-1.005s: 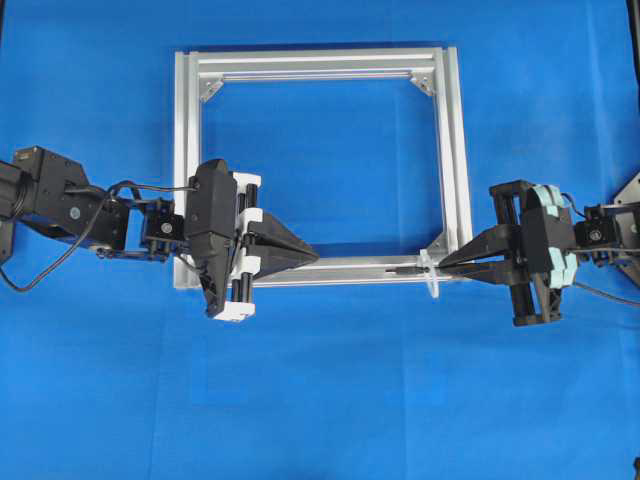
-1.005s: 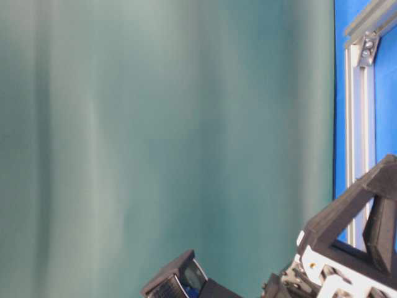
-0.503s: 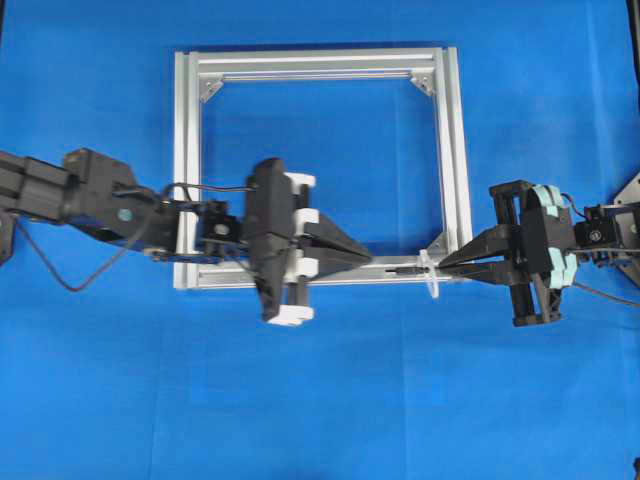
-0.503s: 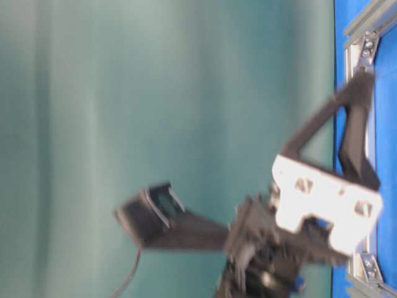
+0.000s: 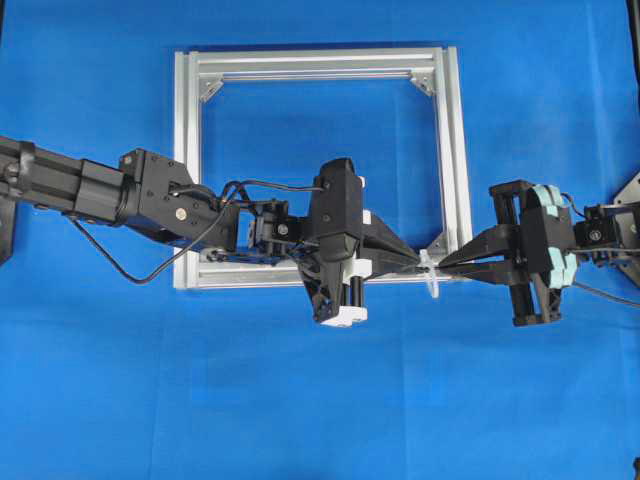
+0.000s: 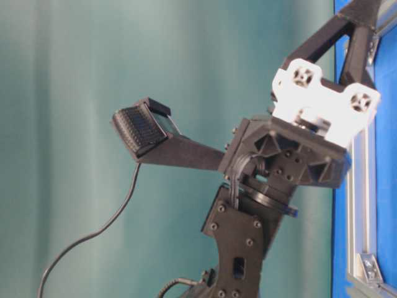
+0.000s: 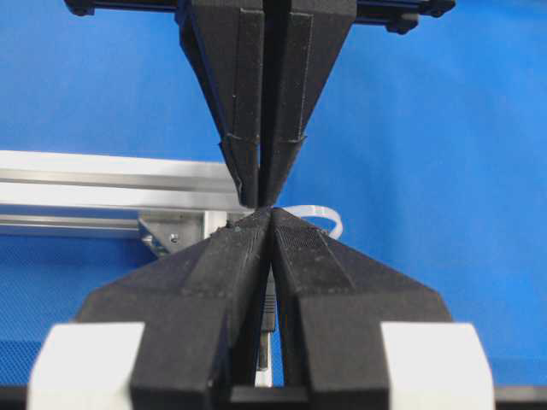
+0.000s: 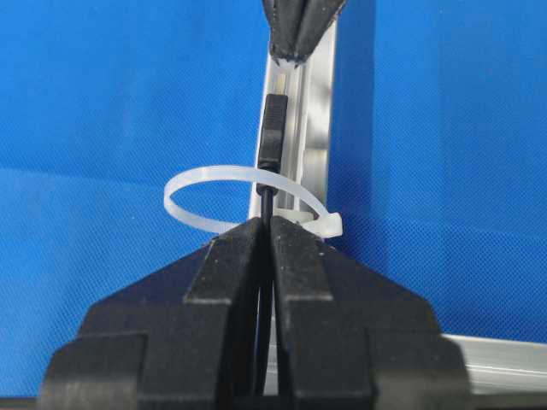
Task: Insert the wire through the string loop located on the right side.
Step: 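Move the open left gripper toward the plug emerging from the loop, then close the left gripper on the USB plug beyond the loop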
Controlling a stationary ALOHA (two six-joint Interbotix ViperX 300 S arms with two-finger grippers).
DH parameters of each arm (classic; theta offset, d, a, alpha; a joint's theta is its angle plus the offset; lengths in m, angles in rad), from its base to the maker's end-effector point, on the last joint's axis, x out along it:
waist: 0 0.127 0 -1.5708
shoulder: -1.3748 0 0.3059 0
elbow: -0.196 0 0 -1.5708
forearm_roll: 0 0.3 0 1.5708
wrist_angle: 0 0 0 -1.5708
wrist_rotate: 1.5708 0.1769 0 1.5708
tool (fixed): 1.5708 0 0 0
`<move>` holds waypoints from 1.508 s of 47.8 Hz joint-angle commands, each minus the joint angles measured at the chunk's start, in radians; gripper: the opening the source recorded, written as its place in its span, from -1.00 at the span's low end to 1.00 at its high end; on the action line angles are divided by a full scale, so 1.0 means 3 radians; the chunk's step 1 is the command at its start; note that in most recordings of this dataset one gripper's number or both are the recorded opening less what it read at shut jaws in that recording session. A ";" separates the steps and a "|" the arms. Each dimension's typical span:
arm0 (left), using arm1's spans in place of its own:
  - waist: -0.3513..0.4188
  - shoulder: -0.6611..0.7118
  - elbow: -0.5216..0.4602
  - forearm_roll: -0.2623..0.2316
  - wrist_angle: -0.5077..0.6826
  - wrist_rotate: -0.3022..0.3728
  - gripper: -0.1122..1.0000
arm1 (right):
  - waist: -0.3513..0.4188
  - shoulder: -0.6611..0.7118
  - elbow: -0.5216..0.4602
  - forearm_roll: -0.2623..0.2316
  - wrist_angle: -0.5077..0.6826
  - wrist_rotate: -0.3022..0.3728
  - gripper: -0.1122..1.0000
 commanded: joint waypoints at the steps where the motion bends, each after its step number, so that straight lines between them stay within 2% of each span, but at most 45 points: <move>1: 0.0015 -0.0066 -0.0072 0.0005 -0.0015 0.0000 -0.79 | -0.0005 -0.0020 -0.0051 0.0005 -0.0020 0.0000 -0.86; 27: 0.0000 -0.0066 -0.0066 0.0005 0.0000 0.0000 -0.74 | 0.0000 -0.0015 -0.0051 0.0005 -0.0020 0.0000 -0.86; 30: -0.0010 -0.0061 -0.0072 0.0010 0.0000 0.0000 -0.52 | -0.0005 -0.0020 -0.0051 0.0005 -0.0015 0.0000 -0.86; 40: -0.0015 -0.0051 -0.0082 0.0005 0.0077 0.0000 0.60 | 0.0000 -0.0015 -0.0051 0.0005 -0.0015 0.0000 -0.86; 44: -0.0015 -0.0051 -0.0087 0.0005 0.0077 0.0000 0.82 | -0.0005 -0.0020 -0.0051 0.0005 -0.0015 0.0000 -0.86; 50: -0.0015 -0.0015 -0.0087 0.0010 0.0072 0.0000 0.73 | 0.0000 -0.0015 -0.0051 0.0005 -0.0015 0.0000 -0.86; 64: -0.0020 0.0266 -0.0118 0.0005 0.0020 -0.0026 0.74 | 0.0000 -0.0020 -0.0046 0.0005 -0.0015 0.0000 -0.86; 72: -0.0020 0.0266 -0.0123 0.0010 0.0000 -0.0020 0.74 | 0.0000 -0.0015 -0.0046 0.0005 -0.0015 0.0000 -0.86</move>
